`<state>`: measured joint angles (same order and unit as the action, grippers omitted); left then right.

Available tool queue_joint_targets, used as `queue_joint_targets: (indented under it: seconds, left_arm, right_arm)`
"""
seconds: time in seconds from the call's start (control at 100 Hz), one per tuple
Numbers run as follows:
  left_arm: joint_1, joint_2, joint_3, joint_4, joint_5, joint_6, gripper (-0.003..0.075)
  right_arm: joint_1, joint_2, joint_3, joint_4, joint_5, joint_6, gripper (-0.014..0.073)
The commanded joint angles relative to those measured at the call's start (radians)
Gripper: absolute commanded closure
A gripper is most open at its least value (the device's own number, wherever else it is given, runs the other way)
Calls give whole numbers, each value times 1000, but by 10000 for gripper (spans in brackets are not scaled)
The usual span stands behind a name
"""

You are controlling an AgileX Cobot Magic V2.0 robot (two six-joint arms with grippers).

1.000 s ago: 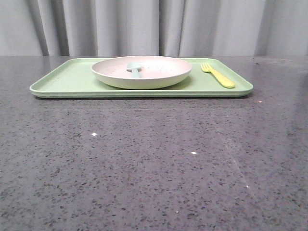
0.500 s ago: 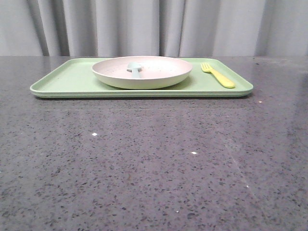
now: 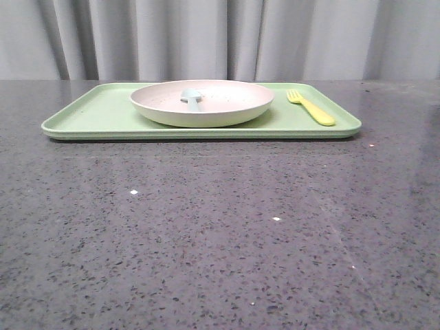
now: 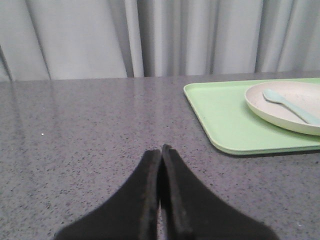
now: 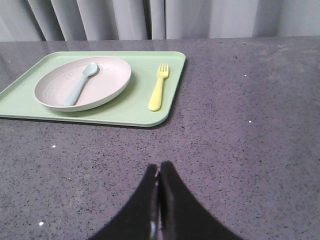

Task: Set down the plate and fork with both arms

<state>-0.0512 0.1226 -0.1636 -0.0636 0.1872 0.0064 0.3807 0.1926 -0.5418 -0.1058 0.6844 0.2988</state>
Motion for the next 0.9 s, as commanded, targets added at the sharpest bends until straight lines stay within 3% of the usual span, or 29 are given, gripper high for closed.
queue_joint_targets:
  seconds: [0.0,0.35,0.89]
  left_arm:
    - [34,-16,19,3,-140,-6,741]
    - [79,-131,177,1,-240,-6,741]
    - [79,-158,177,1,-208,21,741]
  right_arm:
    - [1,9,-21,-19,-80,-1,660]
    - [1,9,-21,-19,-80,-1,660]
    - [1,11,-21,-19,-80,-1,660]
